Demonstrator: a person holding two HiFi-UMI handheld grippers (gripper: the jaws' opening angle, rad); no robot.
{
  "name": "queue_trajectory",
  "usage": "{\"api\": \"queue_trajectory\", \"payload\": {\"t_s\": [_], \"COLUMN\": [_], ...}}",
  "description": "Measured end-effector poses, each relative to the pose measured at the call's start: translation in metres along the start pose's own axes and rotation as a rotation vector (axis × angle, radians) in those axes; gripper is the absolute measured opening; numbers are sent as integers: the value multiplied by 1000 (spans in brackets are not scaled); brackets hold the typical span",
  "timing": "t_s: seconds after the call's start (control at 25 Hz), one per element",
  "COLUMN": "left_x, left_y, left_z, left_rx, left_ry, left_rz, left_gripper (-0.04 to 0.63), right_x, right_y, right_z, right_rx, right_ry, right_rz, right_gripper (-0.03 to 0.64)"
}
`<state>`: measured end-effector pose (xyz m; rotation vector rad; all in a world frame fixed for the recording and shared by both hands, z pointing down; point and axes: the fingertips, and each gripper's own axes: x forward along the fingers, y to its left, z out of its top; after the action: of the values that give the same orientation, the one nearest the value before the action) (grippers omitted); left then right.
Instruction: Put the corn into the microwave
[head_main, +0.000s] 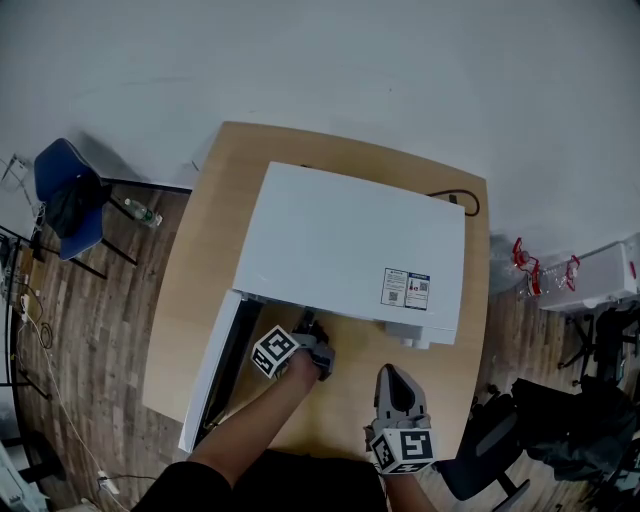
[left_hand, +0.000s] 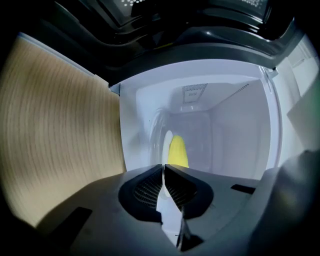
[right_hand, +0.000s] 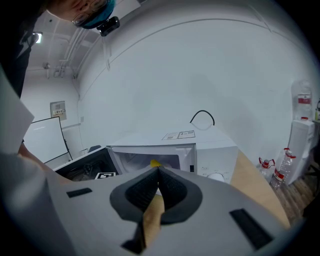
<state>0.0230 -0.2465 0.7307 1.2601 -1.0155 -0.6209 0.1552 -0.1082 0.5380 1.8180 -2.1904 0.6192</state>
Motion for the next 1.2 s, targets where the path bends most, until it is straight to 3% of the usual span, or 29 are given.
{"api": "queue_trajectory", "payload": {"t_s": [0.96,1.2], "left_x": [8,2], "left_y": [-8,-30], "left_z": [-2,-10], "left_rx": [0,162], "left_ry": [-18,30], "left_rz": [3,-39], "left_gripper": [25,26], "right_x": [-3,-5], "right_y": [-7,-10], "right_z": [-10,-13], "right_rx": [16,-4], "right_ry": [12,20], "right_rz": [-13,-19], "right_gripper": [60,59]}}
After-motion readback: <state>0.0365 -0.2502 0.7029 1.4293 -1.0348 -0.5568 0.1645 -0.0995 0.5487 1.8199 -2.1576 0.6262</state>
